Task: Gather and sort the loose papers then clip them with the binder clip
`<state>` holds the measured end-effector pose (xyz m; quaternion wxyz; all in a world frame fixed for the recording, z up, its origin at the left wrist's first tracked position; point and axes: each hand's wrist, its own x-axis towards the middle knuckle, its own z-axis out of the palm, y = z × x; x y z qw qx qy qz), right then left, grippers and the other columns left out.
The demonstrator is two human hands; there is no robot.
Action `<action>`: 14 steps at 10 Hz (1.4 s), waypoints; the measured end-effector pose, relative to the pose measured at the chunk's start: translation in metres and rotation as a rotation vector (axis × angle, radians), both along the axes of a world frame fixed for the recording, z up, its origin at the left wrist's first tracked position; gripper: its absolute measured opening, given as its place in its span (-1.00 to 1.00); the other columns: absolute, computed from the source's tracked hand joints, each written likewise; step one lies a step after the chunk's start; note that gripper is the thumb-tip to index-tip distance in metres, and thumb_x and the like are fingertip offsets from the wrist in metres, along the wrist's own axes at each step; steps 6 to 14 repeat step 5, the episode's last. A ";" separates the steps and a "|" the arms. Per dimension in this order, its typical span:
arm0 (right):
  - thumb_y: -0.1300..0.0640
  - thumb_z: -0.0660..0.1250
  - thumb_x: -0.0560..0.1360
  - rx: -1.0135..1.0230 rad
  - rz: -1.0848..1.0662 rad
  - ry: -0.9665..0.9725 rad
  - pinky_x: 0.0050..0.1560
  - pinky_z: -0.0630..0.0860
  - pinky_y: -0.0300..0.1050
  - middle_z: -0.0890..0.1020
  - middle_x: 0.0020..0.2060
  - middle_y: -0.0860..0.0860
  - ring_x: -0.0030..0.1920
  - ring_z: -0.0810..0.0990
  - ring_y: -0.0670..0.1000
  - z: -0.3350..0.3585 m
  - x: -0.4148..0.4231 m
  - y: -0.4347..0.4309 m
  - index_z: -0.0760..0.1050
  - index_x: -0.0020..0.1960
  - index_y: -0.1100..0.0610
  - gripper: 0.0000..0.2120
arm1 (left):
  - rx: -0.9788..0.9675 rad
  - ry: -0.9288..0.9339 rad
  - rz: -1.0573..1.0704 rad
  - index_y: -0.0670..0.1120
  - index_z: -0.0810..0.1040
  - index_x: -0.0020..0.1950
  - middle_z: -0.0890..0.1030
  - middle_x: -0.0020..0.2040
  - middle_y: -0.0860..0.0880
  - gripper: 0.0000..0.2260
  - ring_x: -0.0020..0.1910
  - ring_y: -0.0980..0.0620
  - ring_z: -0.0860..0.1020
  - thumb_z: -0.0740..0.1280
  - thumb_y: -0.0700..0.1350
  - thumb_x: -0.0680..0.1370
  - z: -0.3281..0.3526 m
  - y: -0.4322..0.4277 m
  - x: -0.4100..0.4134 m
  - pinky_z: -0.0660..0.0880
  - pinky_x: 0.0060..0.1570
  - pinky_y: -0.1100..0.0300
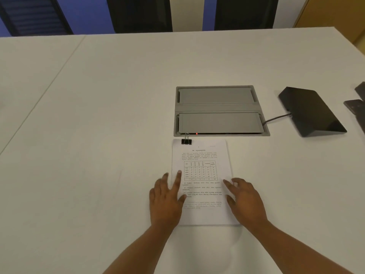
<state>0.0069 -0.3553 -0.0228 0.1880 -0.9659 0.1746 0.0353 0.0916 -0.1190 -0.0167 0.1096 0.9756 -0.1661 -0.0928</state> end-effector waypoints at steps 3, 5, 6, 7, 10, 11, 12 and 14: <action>-0.33 -0.14 0.48 -0.063 0.225 0.189 0.49 0.08 -0.06 0.02 0.57 -0.11 0.57 0.00 -0.02 -0.004 -0.005 0.003 0.06 0.57 -0.07 -0.28 | 0.063 0.140 -0.181 0.13 -0.36 0.55 -0.40 0.55 0.09 -0.36 0.55 0.02 -0.37 -0.16 0.32 0.58 -0.023 0.009 -0.014 -0.29 0.54 0.05; -0.13 0.20 0.57 0.112 0.125 0.126 0.45 0.18 -0.16 0.07 0.57 -0.11 0.56 0.06 -0.08 0.019 0.001 0.004 0.07 0.56 -0.10 -0.38 | 0.069 0.178 -0.164 0.09 -0.33 0.56 -0.35 0.56 0.09 -0.28 0.57 0.05 -0.31 -0.40 0.34 0.44 -0.001 0.005 -0.002 -0.32 0.48 0.15; -0.13 0.20 0.57 0.112 0.125 0.126 0.45 0.18 -0.16 0.07 0.57 -0.11 0.56 0.06 -0.08 0.019 0.001 0.004 0.07 0.56 -0.10 -0.38 | 0.069 0.178 -0.164 0.09 -0.33 0.56 -0.35 0.56 0.09 -0.28 0.57 0.05 -0.31 -0.40 0.34 0.44 -0.001 0.005 -0.002 -0.32 0.48 0.15; -0.13 0.20 0.57 0.112 0.125 0.126 0.45 0.18 -0.16 0.07 0.57 -0.11 0.56 0.06 -0.08 0.019 0.001 0.004 0.07 0.56 -0.10 -0.38 | 0.069 0.178 -0.164 0.09 -0.33 0.56 -0.35 0.56 0.09 -0.28 0.57 0.05 -0.31 -0.40 0.34 0.44 -0.001 0.005 -0.002 -0.32 0.48 0.15; -0.13 0.20 0.57 0.112 0.125 0.126 0.45 0.18 -0.16 0.07 0.57 -0.11 0.56 0.06 -0.08 0.019 0.001 0.004 0.07 0.56 -0.10 -0.38 | 0.069 0.178 -0.164 0.09 -0.33 0.56 -0.35 0.56 0.09 -0.28 0.57 0.05 -0.31 -0.40 0.34 0.44 -0.001 0.005 -0.002 -0.32 0.48 0.15; -0.13 0.20 0.57 0.112 0.125 0.126 0.45 0.18 -0.16 0.07 0.57 -0.11 0.56 0.06 -0.08 0.019 0.001 0.004 0.07 0.56 -0.10 -0.38 | 0.069 0.178 -0.164 0.09 -0.33 0.56 -0.35 0.56 0.09 -0.28 0.57 0.05 -0.31 -0.40 0.34 0.44 -0.001 0.005 -0.002 -0.32 0.48 0.15; -0.13 0.20 0.57 0.112 0.125 0.126 0.45 0.18 -0.16 0.07 0.57 -0.11 0.56 0.06 -0.08 0.019 0.001 0.004 0.07 0.56 -0.10 -0.38 | 0.069 0.178 -0.164 0.09 -0.33 0.56 -0.35 0.56 0.09 -0.28 0.57 0.05 -0.31 -0.40 0.34 0.44 -0.001 0.005 -0.002 -0.32 0.48 0.15; -0.13 0.20 0.57 0.112 0.125 0.126 0.45 0.18 -0.16 0.07 0.57 -0.11 0.56 0.06 -0.08 0.019 0.001 0.004 0.07 0.56 -0.10 -0.38 | 0.069 0.178 -0.164 0.09 -0.33 0.56 -0.35 0.56 0.09 -0.28 0.57 0.05 -0.31 -0.40 0.34 0.44 -0.001 0.005 -0.002 -0.32 0.48 0.15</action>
